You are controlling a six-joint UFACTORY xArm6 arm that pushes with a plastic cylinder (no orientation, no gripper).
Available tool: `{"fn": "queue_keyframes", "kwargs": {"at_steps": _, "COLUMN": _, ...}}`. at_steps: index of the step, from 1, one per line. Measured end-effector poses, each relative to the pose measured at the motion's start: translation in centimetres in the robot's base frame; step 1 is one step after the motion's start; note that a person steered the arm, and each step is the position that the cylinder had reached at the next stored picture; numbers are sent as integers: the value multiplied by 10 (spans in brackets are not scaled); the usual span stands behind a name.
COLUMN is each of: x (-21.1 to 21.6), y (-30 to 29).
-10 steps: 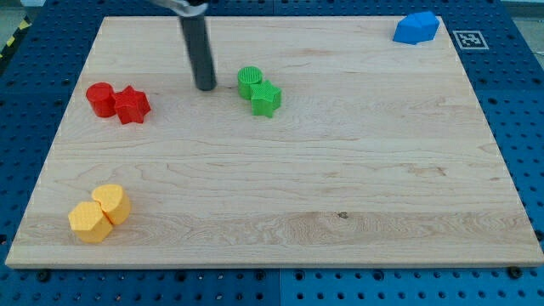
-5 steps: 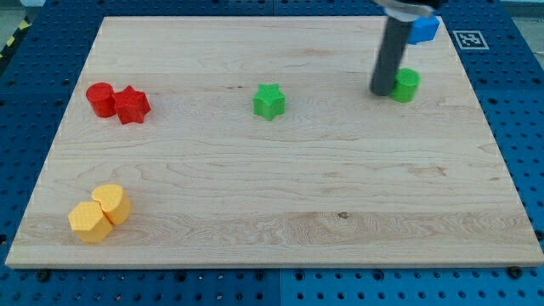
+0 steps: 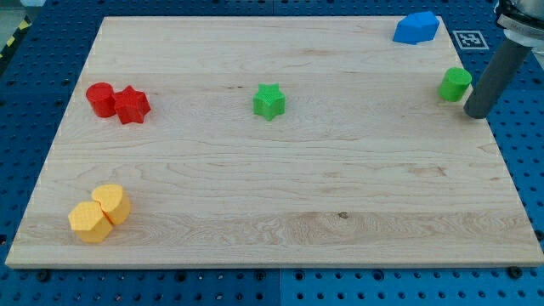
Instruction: Slide the green circle to the bottom of the blue triangle
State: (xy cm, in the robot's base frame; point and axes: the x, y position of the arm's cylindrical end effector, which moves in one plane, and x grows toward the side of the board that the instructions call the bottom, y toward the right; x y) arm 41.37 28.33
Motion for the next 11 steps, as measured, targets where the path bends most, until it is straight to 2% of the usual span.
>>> {"fn": "queue_keyframes", "kwargs": {"at_steps": 3, "x": -51, "y": -5}}
{"fn": "queue_keyframes", "kwargs": {"at_steps": 4, "x": -64, "y": -24}}
{"fn": "queue_keyframes", "kwargs": {"at_steps": 6, "x": -70, "y": -60}}
{"fn": "queue_keyframes", "kwargs": {"at_steps": 9, "x": -104, "y": -61}}
{"fn": "queue_keyframes", "kwargs": {"at_steps": 10, "x": -110, "y": -56}}
{"fn": "queue_keyframes", "kwargs": {"at_steps": 11, "x": -83, "y": -56}}
